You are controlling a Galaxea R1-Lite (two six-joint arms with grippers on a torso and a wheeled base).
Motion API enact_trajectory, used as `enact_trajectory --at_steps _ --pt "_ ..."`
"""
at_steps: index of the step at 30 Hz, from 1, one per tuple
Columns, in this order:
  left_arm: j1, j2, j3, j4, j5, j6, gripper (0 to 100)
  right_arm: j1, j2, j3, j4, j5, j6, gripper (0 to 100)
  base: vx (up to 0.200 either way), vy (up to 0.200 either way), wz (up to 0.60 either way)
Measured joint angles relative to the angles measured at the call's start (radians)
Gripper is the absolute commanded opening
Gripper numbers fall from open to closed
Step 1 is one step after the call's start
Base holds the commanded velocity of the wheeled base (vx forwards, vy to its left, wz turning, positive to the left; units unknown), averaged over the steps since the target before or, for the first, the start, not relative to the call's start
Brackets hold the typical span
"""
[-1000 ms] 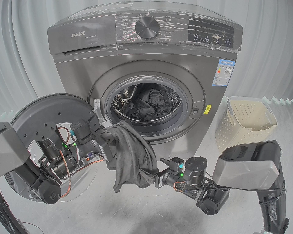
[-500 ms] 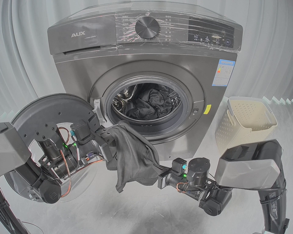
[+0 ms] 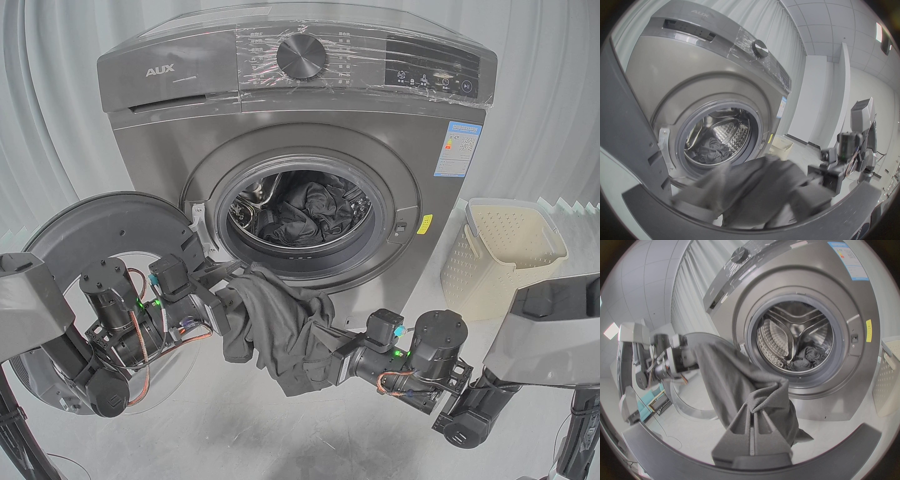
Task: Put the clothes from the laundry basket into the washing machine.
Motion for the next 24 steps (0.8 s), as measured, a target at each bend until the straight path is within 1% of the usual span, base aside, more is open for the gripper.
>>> enact_trajectory --at_steps 5,9,14,18,22,24 --pt "0.013 0.045 0.005 -0.001 0.003 0.005 100 0.002 -0.056 -0.005 0.003 -0.004 0.033 0 0.0 0.0 0.0" --pt "0.015 0.073 0.013 -0.001 0.004 0.013 100 0.0 -0.095 -0.013 0.007 -0.009 0.039 0 0.0 0.0 0.0" --pt "0.01 0.098 0.044 -0.001 0.003 0.044 100 -0.013 -0.126 -0.049 0.013 -0.034 0.04 0 0.0 0.0 0.0" --pt "0.008 0.124 0.071 -0.001 -0.003 0.083 100 -0.024 -0.138 -0.082 0.013 -0.044 0.041 0 0.0 0.0 0.0" --pt "0.007 0.142 0.101 -0.001 -0.011 0.101 100 -0.043 -0.142 -0.106 0.013 -0.048 0.041 0 0.0 0.0 0.0" --pt "0.007 0.147 0.119 -0.001 -0.025 0.114 100 -0.054 -0.143 -0.117 0.017 -0.057 0.041 0 0.0 0.0 0.0"
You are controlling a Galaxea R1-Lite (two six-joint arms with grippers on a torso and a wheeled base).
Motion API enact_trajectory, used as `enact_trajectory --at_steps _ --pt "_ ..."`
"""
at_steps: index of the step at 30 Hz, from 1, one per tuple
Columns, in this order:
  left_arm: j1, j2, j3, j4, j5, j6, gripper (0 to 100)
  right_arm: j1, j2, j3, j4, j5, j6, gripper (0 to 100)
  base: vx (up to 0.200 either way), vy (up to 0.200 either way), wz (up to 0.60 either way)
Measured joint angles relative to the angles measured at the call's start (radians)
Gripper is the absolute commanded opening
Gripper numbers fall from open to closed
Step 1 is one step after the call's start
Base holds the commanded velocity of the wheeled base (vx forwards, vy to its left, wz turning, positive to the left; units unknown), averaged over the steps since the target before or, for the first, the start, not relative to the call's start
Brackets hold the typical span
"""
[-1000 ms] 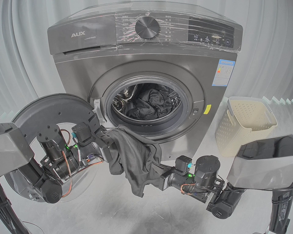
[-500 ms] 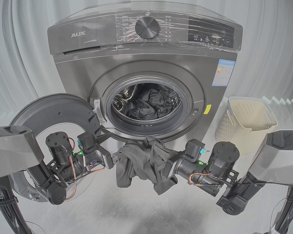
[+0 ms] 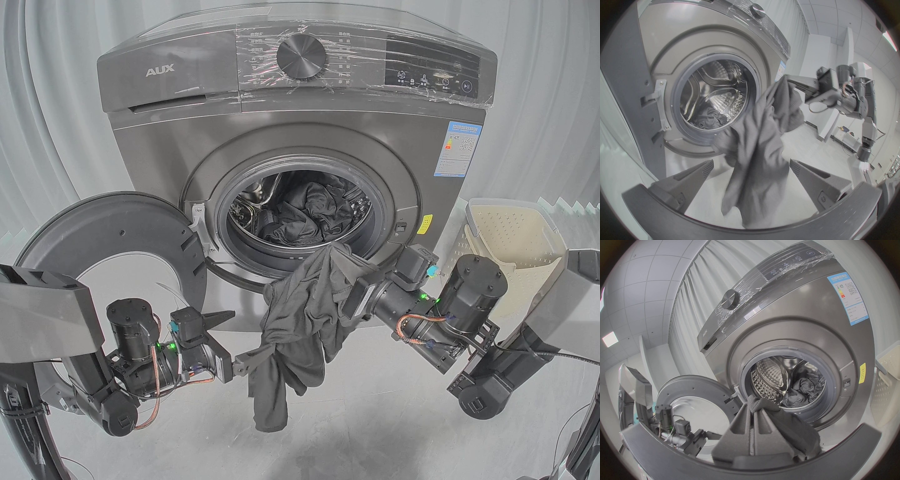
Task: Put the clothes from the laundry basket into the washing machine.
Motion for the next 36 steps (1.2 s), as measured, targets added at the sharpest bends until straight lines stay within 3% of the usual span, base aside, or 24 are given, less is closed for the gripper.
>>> enact_trajectory --at_steps 3,7,24,36 --pt "0.004 0.004 0.029 0.0 -0.039 0.026 100 -0.01 -0.001 -0.013 0.012 -0.009 0.0 0 0.0 0.0 0.0" --pt "0.007 0.004 0.051 0.001 -0.053 0.039 100 -0.015 -0.001 -0.021 0.019 -0.012 0.0 0 0.0 0.0 0.0" --pt "0.008 -0.025 -0.035 0.001 -0.051 0.026 100 0.019 0.0 0.016 0.018 -0.009 -0.004 0 0.0 0.0 0.0" --pt "-0.061 -0.039 -0.053 0.001 -0.042 0.028 100 0.026 0.0 -0.023 0.024 -0.027 -0.002 0 0.0 0.0 0.0"
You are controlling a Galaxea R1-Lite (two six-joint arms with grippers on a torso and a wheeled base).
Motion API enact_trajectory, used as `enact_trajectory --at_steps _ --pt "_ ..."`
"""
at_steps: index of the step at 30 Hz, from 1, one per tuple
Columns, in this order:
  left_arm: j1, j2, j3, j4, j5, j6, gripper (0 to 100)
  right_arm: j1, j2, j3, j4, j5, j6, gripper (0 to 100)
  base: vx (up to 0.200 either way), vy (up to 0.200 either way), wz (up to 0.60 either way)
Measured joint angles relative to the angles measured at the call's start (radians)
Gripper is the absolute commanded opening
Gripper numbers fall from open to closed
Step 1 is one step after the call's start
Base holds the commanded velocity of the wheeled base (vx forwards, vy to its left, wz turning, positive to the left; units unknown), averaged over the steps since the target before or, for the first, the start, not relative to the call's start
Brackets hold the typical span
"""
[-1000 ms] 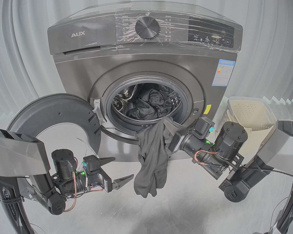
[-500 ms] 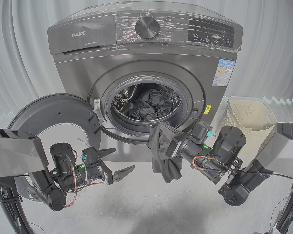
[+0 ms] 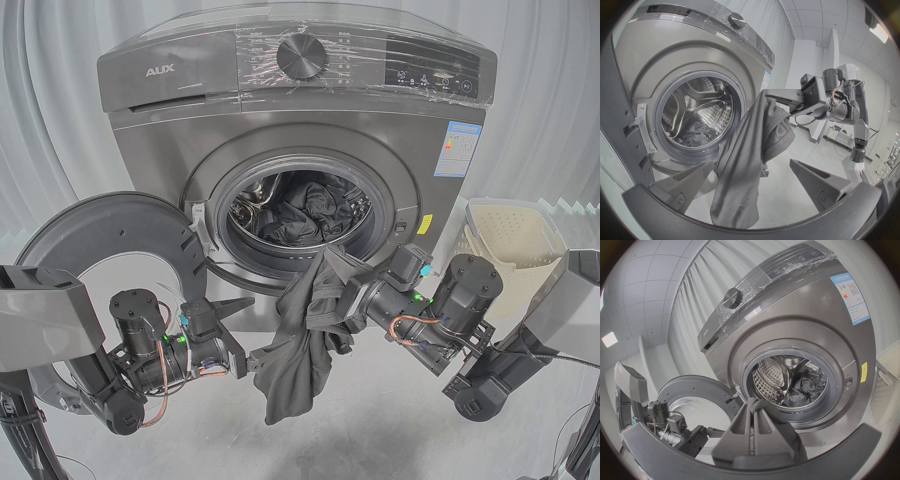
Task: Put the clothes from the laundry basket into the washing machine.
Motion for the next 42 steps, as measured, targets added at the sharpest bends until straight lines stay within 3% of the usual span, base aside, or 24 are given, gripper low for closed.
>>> enact_trajectory --at_steps 9,19,21,24,36,42 --pt "-0.024 0.004 -0.004 0.0 0.017 -0.004 100 0.01 0.0 -0.12 0.157 -0.127 0.03 0 0.0 0.0 0.0" --pt "-0.046 0.017 -0.072 0.0 0.169 -0.064 100 0.041 0.0 -0.279 0.325 -0.221 0.083 0 0.0 0.0 0.0" --pt "-0.058 0.026 -0.09 -0.001 0.215 -0.076 100 0.041 0.0 -0.306 0.349 -0.231 0.099 0 0.0 0.0 0.0" --pt "-0.086 0.04 -0.103 0.0 0.236 -0.085 100 0.043 0.001 -0.333 0.363 -0.237 0.109 0 0.0 0.0 0.0" --pt "-0.156 0.117 -0.107 0.0 0.239 -0.086 100 0.047 0.008 -0.386 0.363 -0.239 0.112 0 0.0 0.0 0.0" --pt "-0.182 0.156 -0.131 0.0 0.244 -0.101 100 0.051 0.03 -0.415 0.356 -0.244 0.112 0 0.0 0.0 0.0"
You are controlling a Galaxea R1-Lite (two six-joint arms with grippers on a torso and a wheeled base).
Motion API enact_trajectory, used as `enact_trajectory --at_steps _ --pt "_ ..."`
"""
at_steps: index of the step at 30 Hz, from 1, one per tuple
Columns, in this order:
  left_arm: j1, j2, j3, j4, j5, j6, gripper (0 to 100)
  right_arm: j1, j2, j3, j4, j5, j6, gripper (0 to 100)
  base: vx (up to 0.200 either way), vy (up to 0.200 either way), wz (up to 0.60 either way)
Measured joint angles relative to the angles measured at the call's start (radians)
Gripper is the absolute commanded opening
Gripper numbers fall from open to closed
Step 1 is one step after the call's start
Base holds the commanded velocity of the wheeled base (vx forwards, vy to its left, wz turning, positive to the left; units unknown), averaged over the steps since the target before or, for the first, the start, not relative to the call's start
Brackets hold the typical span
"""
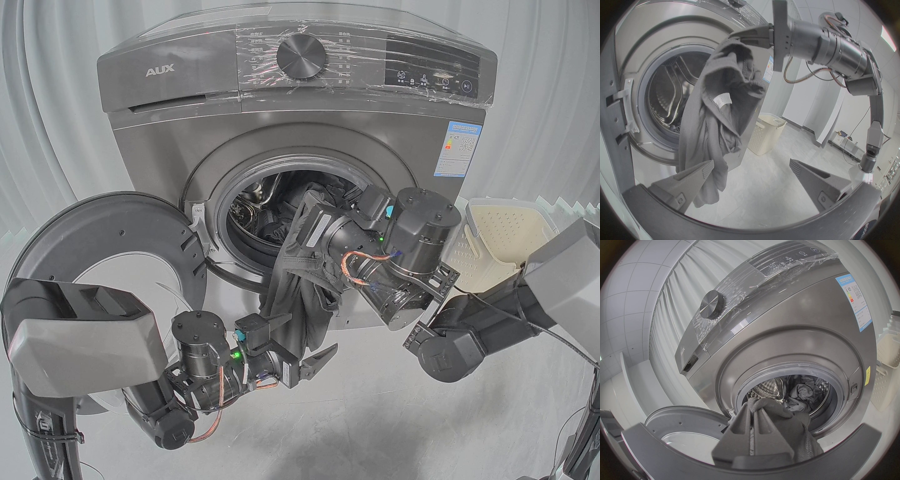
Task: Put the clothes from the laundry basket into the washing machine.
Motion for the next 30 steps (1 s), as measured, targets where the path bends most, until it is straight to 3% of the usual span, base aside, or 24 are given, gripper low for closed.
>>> enact_trajectory --at_steps 5,19,30 --pt "-0.005 0.044 -0.045 0.0 0.015 -0.011 100 0.008 0.017 -0.022 -0.002 -0.013 0.0 0 0.0 0.0 0.0" --pt "-0.012 0.175 -0.271 0.002 0.068 -0.147 100 0.015 0.033 -0.031 -0.009 -0.018 0.0 0 0.0 0.0 0.0" --pt "-0.013 0.252 -0.345 0.003 0.074 -0.157 100 0.024 0.047 -0.031 -0.033 -0.02 0.003 0 0.0 0.0 0.0"
